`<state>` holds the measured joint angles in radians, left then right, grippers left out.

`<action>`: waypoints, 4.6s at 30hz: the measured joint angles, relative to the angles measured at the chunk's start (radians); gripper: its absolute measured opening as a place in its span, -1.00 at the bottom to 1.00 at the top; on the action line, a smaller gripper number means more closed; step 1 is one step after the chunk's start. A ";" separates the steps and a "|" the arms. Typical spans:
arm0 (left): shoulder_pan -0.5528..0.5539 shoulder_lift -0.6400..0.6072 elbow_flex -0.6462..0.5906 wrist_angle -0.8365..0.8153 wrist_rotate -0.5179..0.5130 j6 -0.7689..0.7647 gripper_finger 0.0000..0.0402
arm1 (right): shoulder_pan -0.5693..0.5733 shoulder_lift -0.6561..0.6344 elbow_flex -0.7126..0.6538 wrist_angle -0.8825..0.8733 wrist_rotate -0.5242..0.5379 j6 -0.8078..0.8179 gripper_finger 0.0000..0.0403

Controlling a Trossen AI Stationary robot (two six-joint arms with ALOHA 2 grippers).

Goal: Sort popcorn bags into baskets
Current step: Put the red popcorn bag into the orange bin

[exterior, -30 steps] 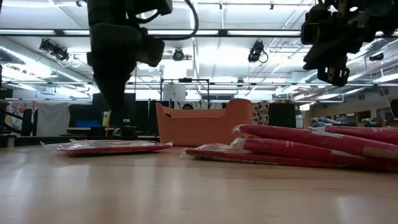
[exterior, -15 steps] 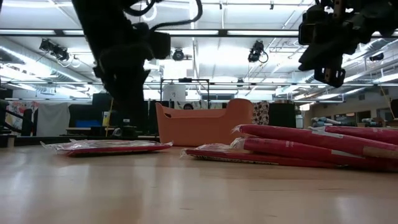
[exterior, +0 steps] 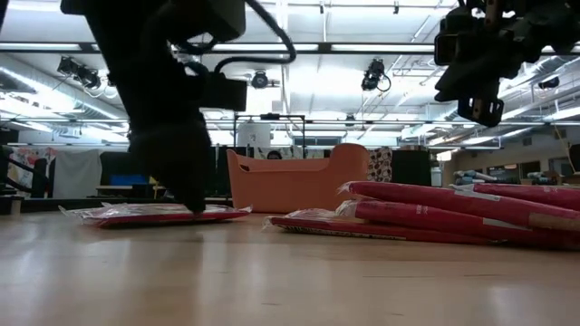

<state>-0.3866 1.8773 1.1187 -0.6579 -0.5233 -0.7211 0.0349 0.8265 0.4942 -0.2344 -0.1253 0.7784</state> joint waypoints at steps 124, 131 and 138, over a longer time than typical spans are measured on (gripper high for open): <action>0.711 -0.125 0.179 0.414 0.345 1.598 -0.99 | -0.020 0.005 0.425 -0.350 0.524 -0.285 -0.05; 0.774 -0.075 0.111 0.502 0.429 1.546 -0.88 | -0.015 0.020 0.425 -0.350 0.543 -0.243 -0.05; 0.775 -0.051 0.100 0.502 0.449 1.510 -0.68 | -0.018 0.038 0.425 -0.330 0.563 -0.231 -0.05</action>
<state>0.3888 1.8262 1.2190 -0.1563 -0.0742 0.7890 0.0174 0.8644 0.9188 -0.5644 0.4376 0.5476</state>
